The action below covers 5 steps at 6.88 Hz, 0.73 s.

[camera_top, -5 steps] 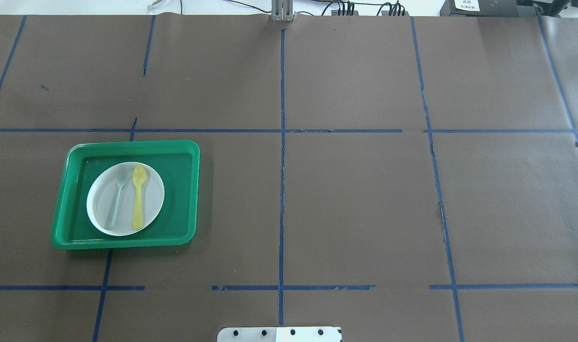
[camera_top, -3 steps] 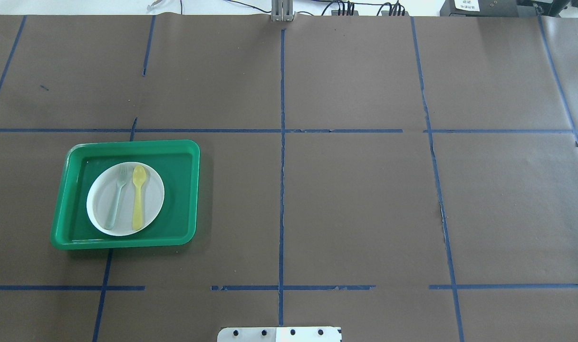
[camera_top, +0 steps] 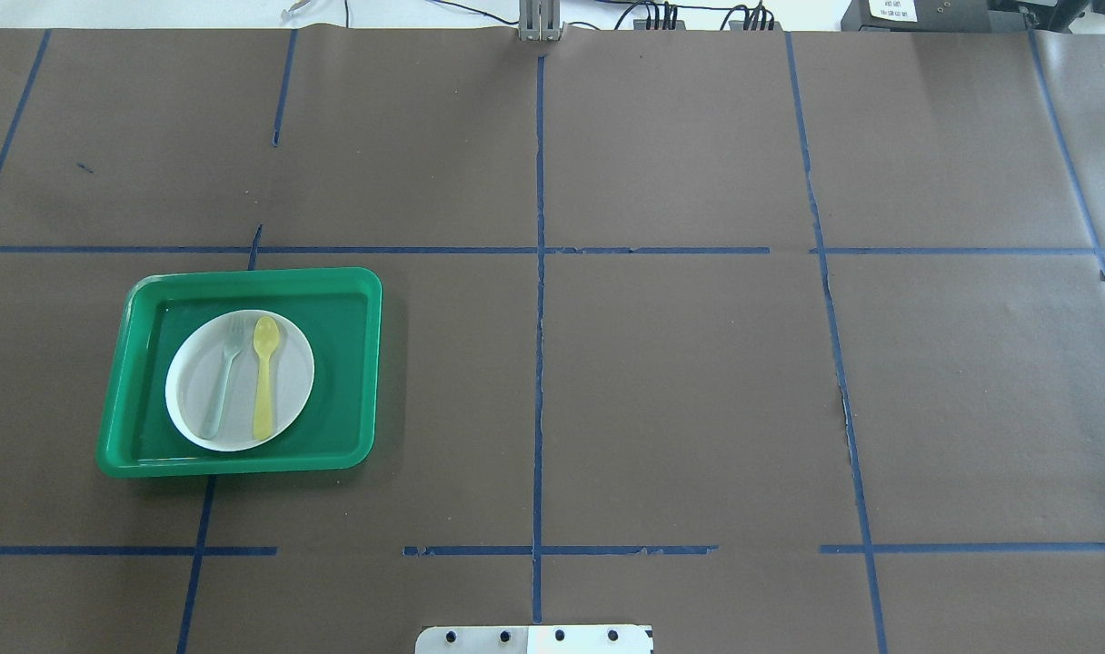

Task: Place spoon
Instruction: 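Move the left gripper over the yellow spoon on the white plate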

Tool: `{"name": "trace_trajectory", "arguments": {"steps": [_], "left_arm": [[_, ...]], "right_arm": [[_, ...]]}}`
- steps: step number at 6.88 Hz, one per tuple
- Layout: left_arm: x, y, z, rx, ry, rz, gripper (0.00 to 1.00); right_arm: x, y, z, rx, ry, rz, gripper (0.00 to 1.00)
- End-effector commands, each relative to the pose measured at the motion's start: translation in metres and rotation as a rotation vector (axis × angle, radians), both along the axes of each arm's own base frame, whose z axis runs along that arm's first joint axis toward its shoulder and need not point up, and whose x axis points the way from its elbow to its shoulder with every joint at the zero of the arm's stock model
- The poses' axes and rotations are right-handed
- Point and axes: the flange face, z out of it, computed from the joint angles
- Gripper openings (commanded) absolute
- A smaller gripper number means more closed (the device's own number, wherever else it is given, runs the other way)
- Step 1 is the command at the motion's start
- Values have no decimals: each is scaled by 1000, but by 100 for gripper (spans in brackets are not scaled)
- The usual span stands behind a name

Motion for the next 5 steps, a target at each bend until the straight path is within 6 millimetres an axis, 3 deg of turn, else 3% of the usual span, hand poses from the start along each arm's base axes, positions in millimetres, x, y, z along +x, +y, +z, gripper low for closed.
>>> {"name": "trace_trajectory", "arguments": {"steps": [1,2,4,5], "left_arm": [[82,-20,-72,27,32,45,100],[141,-30,-113,-18,76,22,100],[236,-15,-147,21,151,-56,100],[297,-7,-169,-8,183,-90,100]], "right_arm": [[0,0,0,0,0,0,100],[0,0,0,0,0,0,100],[0,0,0,0,0,0,100],[0,0,0,0,0,0,100]]}}
